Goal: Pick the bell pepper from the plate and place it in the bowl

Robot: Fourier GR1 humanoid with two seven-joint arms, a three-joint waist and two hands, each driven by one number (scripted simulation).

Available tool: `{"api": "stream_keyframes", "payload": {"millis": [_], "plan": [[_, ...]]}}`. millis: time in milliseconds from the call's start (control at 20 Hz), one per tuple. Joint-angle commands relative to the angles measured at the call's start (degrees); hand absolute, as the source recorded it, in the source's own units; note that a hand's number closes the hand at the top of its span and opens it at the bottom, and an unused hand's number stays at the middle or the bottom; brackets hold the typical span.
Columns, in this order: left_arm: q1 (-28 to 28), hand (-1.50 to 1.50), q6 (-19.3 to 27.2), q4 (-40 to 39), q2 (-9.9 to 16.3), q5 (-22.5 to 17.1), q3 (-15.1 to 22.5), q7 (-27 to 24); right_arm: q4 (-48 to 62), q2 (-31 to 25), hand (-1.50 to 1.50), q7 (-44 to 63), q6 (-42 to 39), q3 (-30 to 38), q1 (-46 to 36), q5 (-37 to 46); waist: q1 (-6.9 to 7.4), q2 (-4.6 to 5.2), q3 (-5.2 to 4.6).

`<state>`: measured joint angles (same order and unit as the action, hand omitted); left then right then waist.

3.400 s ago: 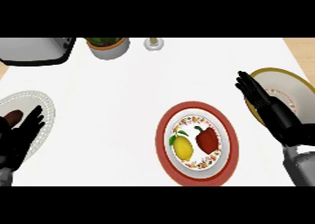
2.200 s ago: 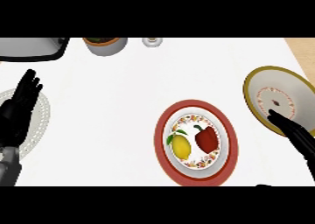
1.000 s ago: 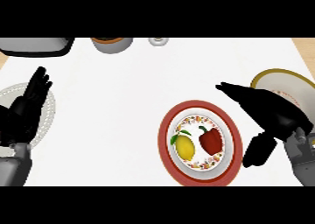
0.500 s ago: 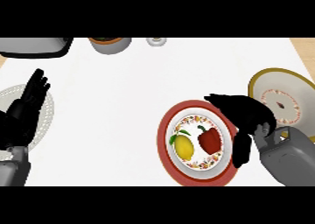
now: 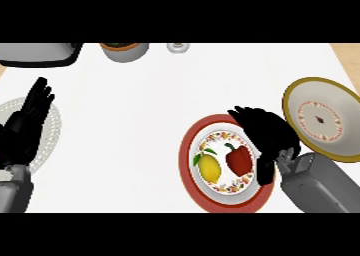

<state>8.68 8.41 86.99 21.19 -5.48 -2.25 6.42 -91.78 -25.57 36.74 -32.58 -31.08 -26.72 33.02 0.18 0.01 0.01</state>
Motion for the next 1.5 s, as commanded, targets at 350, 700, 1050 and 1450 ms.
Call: {"api": "stream_keyframes", "payload": {"millis": [350, 700, 1050, 1450], "plan": [[1.10, 0.00, 0.43, -1.81, -4.74, 4.89, -0.05, -0.92, 2.36, 4.79, -1.50, -4.64, -1.26, 1.70, 8.18, 8.90, -0.23, -0.03, -0.01], [-0.02, 0.00, -5.06, 0.05, -2.36, 3.03, -4.86, -0.38, 5.19, 10.31, -1.50, -6.00, -0.21, 3.03, 7.98, 16.02, -0.10, -0.03, -0.01], [2.97, 0.00, -3.32, -0.31, -5.10, 5.66, -4.17, 1.98, 16.14, 12.12, -1.50, -13.25, 3.83, 6.08, 7.32, 20.02, -0.07, 0.01, 0.00], [1.19, 0.00, -6.01, -0.15, -4.42, 4.38, -5.51, 1.12, 24.94, 17.26, 1.50, -19.65, 8.03, 5.85, 4.08, 20.97, 0.21, 0.12, 0.00]]}}
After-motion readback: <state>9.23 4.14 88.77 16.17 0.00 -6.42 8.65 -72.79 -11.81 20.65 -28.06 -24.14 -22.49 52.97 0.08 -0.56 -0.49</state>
